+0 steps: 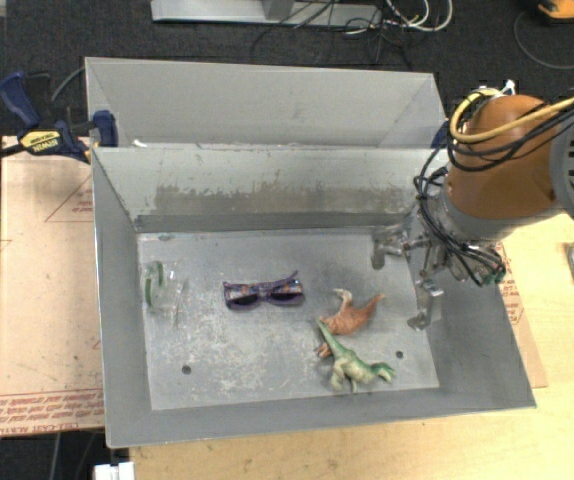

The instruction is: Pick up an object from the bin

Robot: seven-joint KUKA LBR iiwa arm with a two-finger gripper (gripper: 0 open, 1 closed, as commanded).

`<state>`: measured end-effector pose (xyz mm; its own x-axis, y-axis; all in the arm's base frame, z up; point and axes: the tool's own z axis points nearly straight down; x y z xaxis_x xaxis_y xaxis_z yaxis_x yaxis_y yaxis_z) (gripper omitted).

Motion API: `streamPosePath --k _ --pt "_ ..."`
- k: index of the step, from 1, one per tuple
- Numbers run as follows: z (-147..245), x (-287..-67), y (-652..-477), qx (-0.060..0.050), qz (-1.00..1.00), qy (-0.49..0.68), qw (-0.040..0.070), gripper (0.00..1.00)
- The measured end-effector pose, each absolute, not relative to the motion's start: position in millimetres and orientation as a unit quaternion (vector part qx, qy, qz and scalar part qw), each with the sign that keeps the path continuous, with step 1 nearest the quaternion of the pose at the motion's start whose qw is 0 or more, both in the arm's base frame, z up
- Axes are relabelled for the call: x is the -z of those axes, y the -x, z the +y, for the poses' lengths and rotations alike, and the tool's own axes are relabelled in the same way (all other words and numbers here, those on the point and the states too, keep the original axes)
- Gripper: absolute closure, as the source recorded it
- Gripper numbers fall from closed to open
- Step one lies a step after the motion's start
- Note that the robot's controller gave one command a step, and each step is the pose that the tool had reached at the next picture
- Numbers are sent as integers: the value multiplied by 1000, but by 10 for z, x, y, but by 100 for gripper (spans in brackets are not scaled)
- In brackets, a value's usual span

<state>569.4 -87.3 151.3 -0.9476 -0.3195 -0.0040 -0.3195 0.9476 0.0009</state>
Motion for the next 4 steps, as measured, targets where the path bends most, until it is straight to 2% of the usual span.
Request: streamPosePath --k 1,2,3,4 --pt "-874 -1513 -5694 -1 987 162 2 0" --pt "-400 -982 -5550 1 973 229 6 0" --pt "-323 -811 -5797 -1 943 332 4 100" --pt "-323 -811 -5796 -1 943 332 4 100"
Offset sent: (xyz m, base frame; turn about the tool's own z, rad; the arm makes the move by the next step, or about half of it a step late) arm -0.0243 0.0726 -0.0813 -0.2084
